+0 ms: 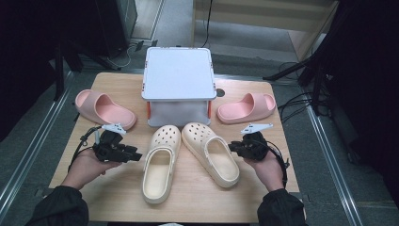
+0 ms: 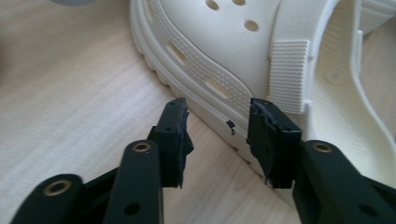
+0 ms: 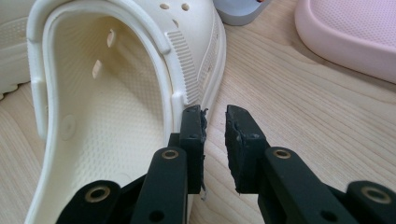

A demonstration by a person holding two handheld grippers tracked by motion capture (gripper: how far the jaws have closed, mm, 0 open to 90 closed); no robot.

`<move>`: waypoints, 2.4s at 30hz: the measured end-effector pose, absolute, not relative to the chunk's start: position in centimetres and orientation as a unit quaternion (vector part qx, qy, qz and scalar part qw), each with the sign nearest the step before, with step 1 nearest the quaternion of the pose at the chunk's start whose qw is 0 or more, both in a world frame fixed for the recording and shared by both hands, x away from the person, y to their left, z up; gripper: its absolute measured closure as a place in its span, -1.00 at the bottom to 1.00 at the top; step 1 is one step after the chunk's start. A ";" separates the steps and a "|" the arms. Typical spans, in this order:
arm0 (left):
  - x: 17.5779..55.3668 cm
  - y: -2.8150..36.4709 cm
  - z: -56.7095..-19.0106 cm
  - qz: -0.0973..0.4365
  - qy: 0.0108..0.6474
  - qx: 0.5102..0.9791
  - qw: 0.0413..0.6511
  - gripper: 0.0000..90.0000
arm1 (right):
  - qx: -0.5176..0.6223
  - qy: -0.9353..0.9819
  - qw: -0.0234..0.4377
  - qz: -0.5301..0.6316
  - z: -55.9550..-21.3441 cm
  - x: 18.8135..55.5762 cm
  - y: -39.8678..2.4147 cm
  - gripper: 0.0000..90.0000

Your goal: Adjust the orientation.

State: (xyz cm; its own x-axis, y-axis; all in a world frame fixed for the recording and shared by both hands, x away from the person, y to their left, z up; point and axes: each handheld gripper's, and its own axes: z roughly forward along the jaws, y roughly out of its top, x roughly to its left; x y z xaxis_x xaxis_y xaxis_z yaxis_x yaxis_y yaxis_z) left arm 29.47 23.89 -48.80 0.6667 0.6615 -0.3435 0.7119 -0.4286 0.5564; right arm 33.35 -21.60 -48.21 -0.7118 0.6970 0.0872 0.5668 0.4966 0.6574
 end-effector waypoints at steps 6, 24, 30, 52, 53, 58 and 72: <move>29.5 23.3 -49.2 -0.033 0.401 0.851 0.337 0.35 | 0.368 0.864 0.096 0.329 -48.7 33.6 -21.2 0.73; 29.8 22.2 -49.7 -0.046 0.401 0.853 0.332 0.36 | 0.344 0.874 0.046 0.339 -48.9 32.5 -20.0 0.75; 29.9 21.9 -49.7 -0.052 0.395 0.854 0.334 0.38 | 0.336 0.878 0.043 0.338 -49.0 31.8 -19.3 0.74; 29.5 19.8 -49.8 -0.064 0.346 0.875 0.331 0.26 | 0.341 0.871 0.035 0.352 -49.4 30.9 -18.0 0.65; 29.6 19.9 -49.7 -0.059 0.349 0.874 0.333 0.26 | 0.345 0.870 0.035 0.351 -49.4 30.9 -18.1 0.64; 29.8 21.0 -48.8 -0.041 0.358 0.861 0.359 0.25 | 0.377 0.845 0.018 0.378 -48.4 30.7 -18.6 0.63; 30.9 22.4 -47.4 -0.018 0.384 0.839 0.386 0.18 | 0.339 0.835 0.051 0.431 -45.8 27.0 -17.0 0.36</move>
